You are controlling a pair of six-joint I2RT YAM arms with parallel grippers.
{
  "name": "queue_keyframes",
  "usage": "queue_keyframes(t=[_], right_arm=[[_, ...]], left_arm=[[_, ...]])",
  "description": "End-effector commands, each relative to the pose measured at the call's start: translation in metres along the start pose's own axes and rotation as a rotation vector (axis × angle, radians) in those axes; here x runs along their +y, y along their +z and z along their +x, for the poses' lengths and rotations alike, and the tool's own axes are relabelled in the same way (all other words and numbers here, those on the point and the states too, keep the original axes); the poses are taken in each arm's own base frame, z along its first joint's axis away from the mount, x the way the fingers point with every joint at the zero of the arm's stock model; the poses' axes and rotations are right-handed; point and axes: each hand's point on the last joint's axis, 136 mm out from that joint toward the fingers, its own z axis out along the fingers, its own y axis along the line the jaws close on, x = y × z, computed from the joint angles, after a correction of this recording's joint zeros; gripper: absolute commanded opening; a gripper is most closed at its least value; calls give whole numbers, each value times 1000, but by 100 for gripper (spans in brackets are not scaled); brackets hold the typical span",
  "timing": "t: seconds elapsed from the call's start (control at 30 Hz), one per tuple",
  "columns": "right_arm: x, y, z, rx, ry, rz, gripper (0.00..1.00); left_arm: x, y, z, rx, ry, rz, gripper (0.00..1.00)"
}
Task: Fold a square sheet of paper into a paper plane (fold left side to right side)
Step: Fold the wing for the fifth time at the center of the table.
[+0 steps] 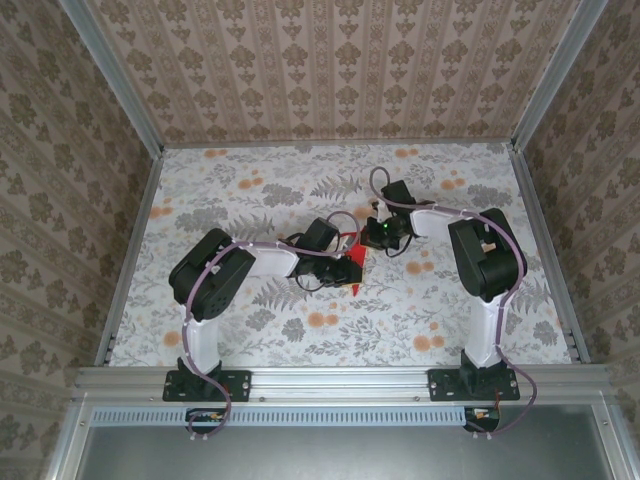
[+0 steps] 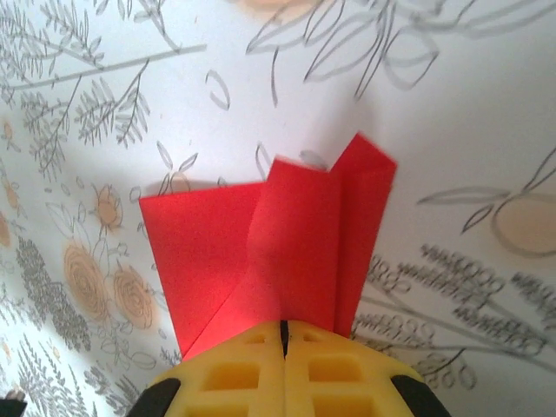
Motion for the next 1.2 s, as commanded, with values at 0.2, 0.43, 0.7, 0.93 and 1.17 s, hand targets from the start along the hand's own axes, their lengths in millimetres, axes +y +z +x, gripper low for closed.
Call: queue_keyframes(t=[0.2, 0.43, 0.7, 0.93, 1.17], right_arm=[[-26, 0, -43, -84, 5, 70, 2], [-26, -1, -60, -102, 10, 53, 2], [-28, 2, -69, -98, 20, 53, 2], [-35, 4, -80, -101, 19, 77, 2], [-24, -23, -104, -160, -12, 74, 3]], left_arm=[[36, 8, 38, 106, -83, -111, 22], [37, 9, 38, 105, -84, -111, 22], [36, 10, 38, 106, -82, -110, 22], [34, 9, 37, 104, -79, -107, 22], [30, 8, 34, 91, -68, -102, 21]])
